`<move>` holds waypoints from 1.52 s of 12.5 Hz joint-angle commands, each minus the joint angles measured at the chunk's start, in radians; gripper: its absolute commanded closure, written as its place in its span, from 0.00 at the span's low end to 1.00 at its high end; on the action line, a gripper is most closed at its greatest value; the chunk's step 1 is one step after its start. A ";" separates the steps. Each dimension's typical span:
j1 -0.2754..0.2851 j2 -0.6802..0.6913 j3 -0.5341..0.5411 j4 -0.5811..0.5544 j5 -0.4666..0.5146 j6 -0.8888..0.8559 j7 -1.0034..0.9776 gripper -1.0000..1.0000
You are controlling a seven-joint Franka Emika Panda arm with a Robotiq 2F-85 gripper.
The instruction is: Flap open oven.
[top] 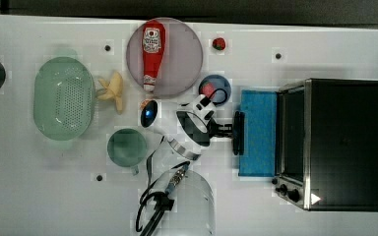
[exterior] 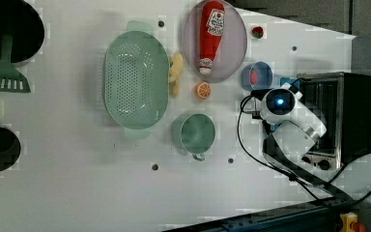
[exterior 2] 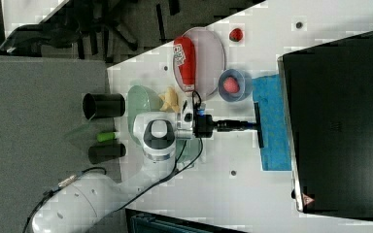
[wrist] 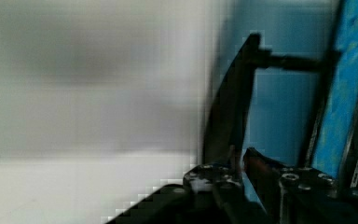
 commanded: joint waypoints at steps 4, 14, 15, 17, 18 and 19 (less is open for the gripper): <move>-0.001 -0.248 -0.011 0.055 0.343 0.011 0.070 0.83; -0.008 -0.696 -0.064 0.133 0.854 -0.384 0.130 0.83; -0.006 -0.722 -0.062 0.157 0.854 -0.457 0.150 0.83; -0.004 -0.764 -0.052 0.200 0.854 -0.597 0.151 0.83; -0.004 -0.777 -0.049 0.216 0.854 -0.639 0.150 0.83; -0.004 -0.785 -0.048 0.227 0.854 -0.644 0.150 0.83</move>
